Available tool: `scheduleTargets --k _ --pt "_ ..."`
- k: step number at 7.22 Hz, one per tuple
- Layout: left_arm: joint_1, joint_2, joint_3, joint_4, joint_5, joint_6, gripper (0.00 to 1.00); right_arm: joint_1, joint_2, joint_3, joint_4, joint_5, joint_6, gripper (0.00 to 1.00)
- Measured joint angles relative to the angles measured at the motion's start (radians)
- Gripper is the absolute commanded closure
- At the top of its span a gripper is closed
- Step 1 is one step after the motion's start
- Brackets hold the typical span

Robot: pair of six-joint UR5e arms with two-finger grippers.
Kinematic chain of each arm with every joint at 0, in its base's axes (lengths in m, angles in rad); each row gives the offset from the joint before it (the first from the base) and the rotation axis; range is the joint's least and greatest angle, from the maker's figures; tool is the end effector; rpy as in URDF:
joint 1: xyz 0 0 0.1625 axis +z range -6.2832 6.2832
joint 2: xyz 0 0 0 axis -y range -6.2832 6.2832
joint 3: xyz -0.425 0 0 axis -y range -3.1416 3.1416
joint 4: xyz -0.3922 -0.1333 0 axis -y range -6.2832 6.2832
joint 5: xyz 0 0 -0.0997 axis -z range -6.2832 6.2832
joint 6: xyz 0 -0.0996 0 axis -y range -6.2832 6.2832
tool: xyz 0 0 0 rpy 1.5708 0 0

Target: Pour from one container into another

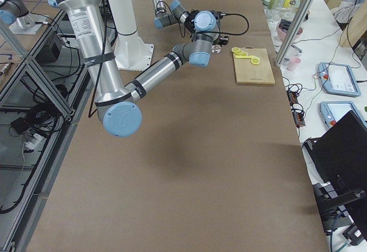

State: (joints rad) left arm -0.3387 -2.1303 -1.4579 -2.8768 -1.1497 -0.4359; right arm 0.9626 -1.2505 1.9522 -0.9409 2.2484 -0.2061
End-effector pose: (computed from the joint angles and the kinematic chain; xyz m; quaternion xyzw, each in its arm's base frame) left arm 0.5559 -0.3803 0.2388 0.6040 0.4666 0.0946 0.6392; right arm -0.2460 -0.4774 0.2342 0.5186 -0.3724 -0.4822 0.5998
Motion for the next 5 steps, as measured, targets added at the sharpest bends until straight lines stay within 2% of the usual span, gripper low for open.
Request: scheduleTargets --k 2,5 --pt "0.011 -0.009 0.002 -0.007 -0.017 0.032 1.0 -0.057 0.027 0.021 -0.1 -0.063 -0.064 1.0" --pt "0.039 -0.018 0.01 -0.02 -0.015 0.05 1.0 -0.122 0.056 0.018 -0.144 -0.092 -0.109 1.0"
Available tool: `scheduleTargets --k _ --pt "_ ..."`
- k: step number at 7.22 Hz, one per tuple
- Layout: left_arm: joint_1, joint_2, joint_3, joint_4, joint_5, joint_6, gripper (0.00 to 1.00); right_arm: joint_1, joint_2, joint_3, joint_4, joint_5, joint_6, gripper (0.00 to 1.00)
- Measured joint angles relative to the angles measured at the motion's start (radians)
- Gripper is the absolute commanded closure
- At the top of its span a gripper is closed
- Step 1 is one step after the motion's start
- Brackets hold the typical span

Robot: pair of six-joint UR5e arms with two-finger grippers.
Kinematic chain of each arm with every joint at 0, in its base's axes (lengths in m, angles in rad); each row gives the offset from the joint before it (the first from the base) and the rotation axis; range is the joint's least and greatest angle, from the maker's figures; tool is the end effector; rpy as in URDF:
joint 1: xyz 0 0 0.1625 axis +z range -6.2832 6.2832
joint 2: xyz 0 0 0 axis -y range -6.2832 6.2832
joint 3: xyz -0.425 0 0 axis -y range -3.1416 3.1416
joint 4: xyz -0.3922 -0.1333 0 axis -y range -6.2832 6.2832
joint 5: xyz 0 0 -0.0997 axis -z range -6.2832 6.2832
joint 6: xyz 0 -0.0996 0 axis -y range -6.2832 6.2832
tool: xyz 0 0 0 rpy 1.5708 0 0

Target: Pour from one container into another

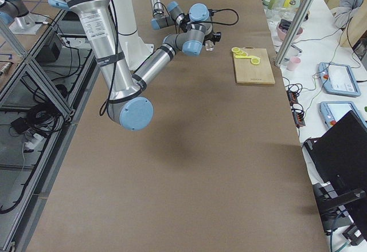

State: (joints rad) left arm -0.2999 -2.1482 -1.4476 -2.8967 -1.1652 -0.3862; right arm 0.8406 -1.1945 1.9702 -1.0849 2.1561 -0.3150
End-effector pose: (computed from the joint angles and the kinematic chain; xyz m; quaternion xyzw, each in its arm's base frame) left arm 0.5731 -0.3579 0.2300 0.6079 0.4753 0.1224 0.6241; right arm -0.3056 -0.4587 0.2134 0.5046 -0.3444 -0.5334 0.5851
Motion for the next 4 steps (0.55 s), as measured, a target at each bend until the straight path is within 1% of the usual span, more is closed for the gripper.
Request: scheduleTargets --k 2,4 --pt "0.01 0.002 0.006 -0.049 -0.004 0.044 1.0 -0.016 0.02 0.011 -0.081 0.007 -0.097 1.0" --pt "0.015 -0.033 0.034 -0.065 -0.006 0.058 1.0 -0.023 0.045 0.02 -0.173 0.031 -0.202 1.0"
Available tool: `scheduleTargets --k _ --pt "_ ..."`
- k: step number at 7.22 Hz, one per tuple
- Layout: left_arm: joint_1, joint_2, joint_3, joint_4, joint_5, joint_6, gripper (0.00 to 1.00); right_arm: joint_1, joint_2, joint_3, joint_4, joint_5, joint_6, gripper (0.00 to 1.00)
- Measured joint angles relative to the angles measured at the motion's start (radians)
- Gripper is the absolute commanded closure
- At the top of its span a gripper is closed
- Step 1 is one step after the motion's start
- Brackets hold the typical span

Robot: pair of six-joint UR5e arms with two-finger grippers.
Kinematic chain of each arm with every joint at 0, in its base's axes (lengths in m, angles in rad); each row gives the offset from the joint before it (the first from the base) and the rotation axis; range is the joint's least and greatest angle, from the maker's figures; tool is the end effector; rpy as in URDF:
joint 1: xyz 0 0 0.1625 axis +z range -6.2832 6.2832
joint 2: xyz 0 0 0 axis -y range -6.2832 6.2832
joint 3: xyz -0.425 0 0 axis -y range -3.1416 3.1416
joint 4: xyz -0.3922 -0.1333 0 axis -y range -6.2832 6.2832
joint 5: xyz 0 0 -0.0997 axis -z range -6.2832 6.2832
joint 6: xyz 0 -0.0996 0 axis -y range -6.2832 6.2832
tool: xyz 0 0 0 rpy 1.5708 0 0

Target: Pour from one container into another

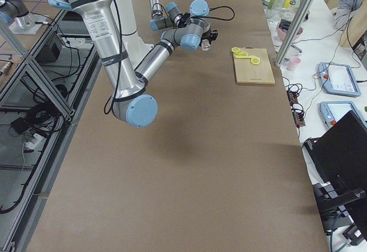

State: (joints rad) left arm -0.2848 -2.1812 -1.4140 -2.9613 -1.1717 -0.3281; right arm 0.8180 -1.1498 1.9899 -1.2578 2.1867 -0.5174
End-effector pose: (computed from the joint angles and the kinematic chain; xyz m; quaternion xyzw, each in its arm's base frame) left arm 0.5828 -0.3498 0.2181 0.6267 0.4813 0.1327 0.5984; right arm -0.3209 -0.4533 0.2002 0.4861 -0.3134 -0.6070 0.5451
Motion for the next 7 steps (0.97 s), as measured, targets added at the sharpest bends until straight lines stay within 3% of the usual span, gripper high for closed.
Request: scheduleTargets --k 3,7 --pt "0.004 -0.082 0.081 0.001 -0.002 0.003 1.0 -0.018 0.057 0.0 -0.131 0.026 -0.103 1.0" --pt "0.022 -0.145 0.127 0.006 0.004 0.039 1.0 -0.042 0.08 0.0 -0.212 0.022 -0.163 1.0"
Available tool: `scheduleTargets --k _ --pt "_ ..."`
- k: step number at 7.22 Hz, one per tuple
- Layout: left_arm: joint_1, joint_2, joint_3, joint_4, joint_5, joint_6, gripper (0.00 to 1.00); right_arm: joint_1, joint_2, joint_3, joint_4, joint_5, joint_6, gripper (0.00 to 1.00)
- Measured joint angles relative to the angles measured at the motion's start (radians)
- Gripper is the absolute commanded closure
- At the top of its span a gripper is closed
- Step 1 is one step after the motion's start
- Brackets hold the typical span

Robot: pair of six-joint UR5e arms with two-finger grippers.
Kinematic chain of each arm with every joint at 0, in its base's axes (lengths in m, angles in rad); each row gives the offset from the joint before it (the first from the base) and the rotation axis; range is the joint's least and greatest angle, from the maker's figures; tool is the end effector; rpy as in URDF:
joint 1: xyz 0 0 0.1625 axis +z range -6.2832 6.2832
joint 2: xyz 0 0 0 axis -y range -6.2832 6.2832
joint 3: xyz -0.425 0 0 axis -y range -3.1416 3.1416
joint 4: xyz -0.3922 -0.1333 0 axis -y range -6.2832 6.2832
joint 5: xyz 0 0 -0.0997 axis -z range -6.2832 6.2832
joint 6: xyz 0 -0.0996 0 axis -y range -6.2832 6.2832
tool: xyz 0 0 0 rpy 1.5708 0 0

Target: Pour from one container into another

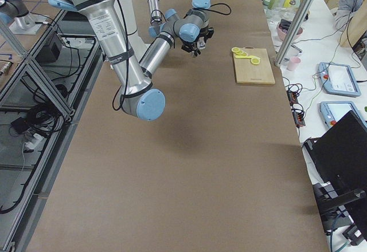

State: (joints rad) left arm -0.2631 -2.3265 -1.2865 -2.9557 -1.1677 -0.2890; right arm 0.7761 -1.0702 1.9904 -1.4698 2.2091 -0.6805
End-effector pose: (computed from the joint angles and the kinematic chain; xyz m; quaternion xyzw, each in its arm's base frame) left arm 0.6318 -0.3487 0.1722 0.6333 0.4780 0.1464 0.5908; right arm -0.3491 -0.4463 0.1800 0.4476 -0.2998 -0.6706 0.5100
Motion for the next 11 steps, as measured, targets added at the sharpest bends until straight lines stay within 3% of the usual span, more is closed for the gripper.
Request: scheduleTargets --k 11 --pt "0.02 0.002 0.0 -0.078 0.005 0.064 1.0 -0.032 -0.009 0.057 -0.146 -0.063 -0.124 1.0"
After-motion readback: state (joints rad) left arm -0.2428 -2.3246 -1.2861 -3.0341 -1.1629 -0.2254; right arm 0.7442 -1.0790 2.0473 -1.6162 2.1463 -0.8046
